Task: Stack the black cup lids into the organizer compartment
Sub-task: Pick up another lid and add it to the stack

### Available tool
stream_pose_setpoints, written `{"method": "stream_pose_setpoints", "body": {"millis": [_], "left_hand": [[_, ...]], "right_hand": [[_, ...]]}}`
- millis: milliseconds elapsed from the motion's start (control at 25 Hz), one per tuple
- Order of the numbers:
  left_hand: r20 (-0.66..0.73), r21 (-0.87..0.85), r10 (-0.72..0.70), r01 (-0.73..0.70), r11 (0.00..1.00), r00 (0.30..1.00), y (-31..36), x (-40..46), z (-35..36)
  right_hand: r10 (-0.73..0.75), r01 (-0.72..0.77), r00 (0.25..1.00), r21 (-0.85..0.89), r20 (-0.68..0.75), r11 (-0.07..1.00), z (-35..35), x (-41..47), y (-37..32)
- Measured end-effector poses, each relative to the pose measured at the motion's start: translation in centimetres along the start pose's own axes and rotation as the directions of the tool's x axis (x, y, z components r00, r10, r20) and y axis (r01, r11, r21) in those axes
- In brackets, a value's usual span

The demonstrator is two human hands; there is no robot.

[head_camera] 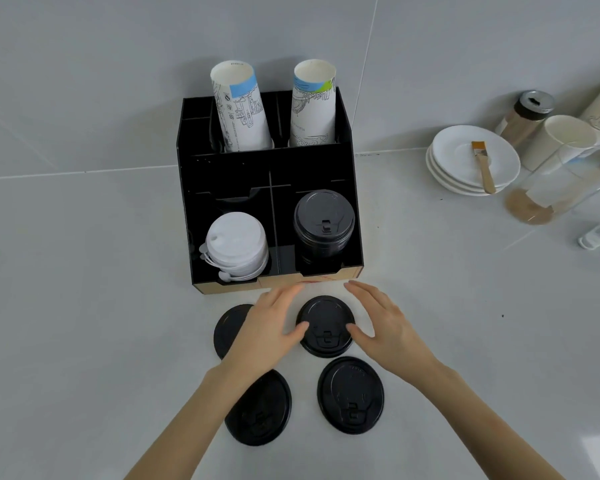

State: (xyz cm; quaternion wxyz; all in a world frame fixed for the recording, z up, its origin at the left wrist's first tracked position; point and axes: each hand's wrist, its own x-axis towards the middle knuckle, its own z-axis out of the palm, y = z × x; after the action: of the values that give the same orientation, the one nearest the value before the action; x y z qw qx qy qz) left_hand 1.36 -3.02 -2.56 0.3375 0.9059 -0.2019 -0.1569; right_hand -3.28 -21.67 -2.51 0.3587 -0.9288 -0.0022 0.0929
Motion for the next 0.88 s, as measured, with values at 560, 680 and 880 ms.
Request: {"method": "stream_pose_setpoints", "body": {"millis": [560,680,880], "left_hand": [[0.188,0.231,-0.07,0.025,0.973,0.98,-0.4,-0.4,1.7],[0.178,0.187,-0.062,0.028,0.982,0.982,-0.2,-0.6,1.5],[0.113,0.052,-0.021,0.015,0.999,0.993,0.4,-1.0,0.2]], "right_hand": [[0.043,-0.045,0.994,0.016,0.1,0.999,1.6,-0.6,0.9],[0.037,-0.041,0.996,0.043,0.083,0.998,1.3,-0.8,0.6],[-0.006,0.003,0.999,0.085,0.039,0.996,0.0,-1.2,-0.1]]}}
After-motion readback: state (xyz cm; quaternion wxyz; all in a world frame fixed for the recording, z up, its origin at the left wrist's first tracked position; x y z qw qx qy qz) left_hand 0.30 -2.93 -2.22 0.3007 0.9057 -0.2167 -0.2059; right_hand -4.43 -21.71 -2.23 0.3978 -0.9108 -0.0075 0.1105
